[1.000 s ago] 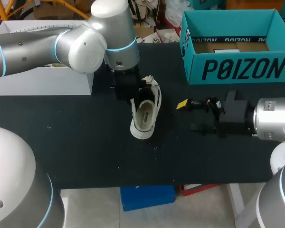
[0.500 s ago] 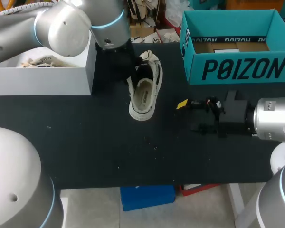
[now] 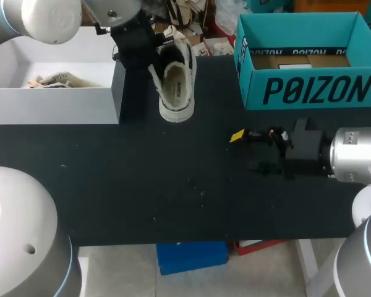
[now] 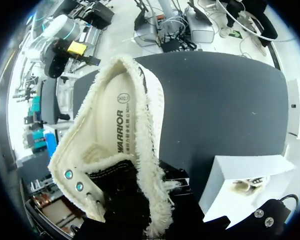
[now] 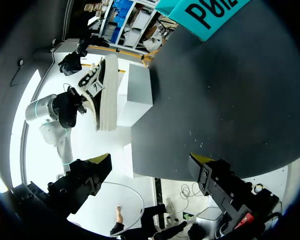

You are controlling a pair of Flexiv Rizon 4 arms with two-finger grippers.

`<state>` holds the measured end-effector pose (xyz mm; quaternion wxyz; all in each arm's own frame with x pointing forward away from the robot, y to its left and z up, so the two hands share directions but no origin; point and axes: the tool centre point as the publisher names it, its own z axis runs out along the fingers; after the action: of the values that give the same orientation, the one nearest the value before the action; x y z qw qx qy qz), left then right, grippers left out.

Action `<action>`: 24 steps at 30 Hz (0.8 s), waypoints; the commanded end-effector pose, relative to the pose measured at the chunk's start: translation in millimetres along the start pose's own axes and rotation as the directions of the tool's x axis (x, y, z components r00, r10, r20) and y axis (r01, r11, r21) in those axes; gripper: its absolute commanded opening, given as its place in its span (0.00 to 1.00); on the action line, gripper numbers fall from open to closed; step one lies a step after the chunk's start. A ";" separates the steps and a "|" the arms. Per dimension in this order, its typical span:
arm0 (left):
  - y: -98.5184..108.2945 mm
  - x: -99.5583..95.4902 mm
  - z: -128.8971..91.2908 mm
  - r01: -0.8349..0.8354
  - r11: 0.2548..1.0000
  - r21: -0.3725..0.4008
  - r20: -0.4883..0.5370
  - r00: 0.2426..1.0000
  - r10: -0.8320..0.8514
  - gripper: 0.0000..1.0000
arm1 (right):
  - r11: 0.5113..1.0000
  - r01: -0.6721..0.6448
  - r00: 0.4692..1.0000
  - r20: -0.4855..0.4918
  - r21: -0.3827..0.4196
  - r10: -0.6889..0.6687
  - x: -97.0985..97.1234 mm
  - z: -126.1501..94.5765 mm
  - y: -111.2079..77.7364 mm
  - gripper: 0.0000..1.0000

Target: Take the shoe out of the shoebox, open the shoe tongue, remove and reinsert the insole, then place the shoe into the shoebox

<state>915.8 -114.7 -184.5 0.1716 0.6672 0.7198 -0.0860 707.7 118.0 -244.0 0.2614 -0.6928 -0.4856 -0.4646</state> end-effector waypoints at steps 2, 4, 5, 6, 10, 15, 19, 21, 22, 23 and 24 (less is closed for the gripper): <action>10.4 42.9 -38.1 0.144 0.989 -0.023 0.049 0.989 -0.143 0.00 | 1.000 0.000 1.000 0.002 -0.001 0.000 0.6 1.3 -0.1 1.00; 15.7 60.4 -44.5 0.201 0.979 -0.037 0.058 0.978 -0.198 0.00 | 1.000 0.000 1.000 0.002 -0.001 0.000 0.6 1.3 -0.1 1.00; 16.2 68.6 -48.0 0.226 0.973 -0.042 0.064 0.973 -0.223 0.00 | 1.000 0.000 1.000 0.002 -0.001 0.000 0.6 1.3 -0.1 1.00; 17.9 78.1 -51.1 0.251 0.967 -0.051 0.063 0.967 -0.248 0.00 | 1.000 0.000 1.000 0.002 -0.001 0.000 0.6 1.3 -0.1 1.00; 28.8 114.8 -61.0 0.343 0.935 -0.093 0.083 0.938 -0.336 0.00 | 1.000 0.000 1.000 0.002 -0.001 0.000 0.6 1.3 -0.1 1.00; 38.7 156.6 -67.7 0.428 0.895 -0.126 0.095 0.903 -0.419 0.00 | 1.000 0.000 1.000 0.002 -0.001 0.000 0.6 1.3 -0.1 1.00; 39.1 182.6 -75.3 0.472 0.869 -0.146 0.079 0.881 -0.466 0.00 | 1.000 0.000 1.000 0.002 -0.001 0.000 0.6 1.3 -0.1 1.00; 39.1 182.6 -75.3 0.472 0.869 -0.146 0.079 0.881 -0.466 0.00 | 1.000 0.000 1.000 0.002 -0.001 0.000 0.6 1.3 -0.1 1.00; 39.1 182.6 -75.3 0.472 0.869 -0.146 0.079 0.881 -0.466 0.00 | 1.000 0.000 1.000 0.002 -0.001 0.000 0.6 1.3 -0.1 1.00; 39.1 182.6 -75.3 0.472 0.869 -0.146 0.079 0.881 -0.466 0.00 | 1.000 0.000 1.000 0.002 -0.001 0.000 0.6 1.3 -0.1 1.00; 39.1 182.6 -75.3 0.472 0.869 -0.146 0.079 0.881 -0.466 0.00 | 1.000 0.000 1.000 0.002 -0.001 0.000 0.6 1.3 -0.1 1.00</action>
<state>940.7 82.5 -176.3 0.2048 0.4549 0.8630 -0.0801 707.7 118.0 -244.0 0.2614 -0.6928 -0.4856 -0.4646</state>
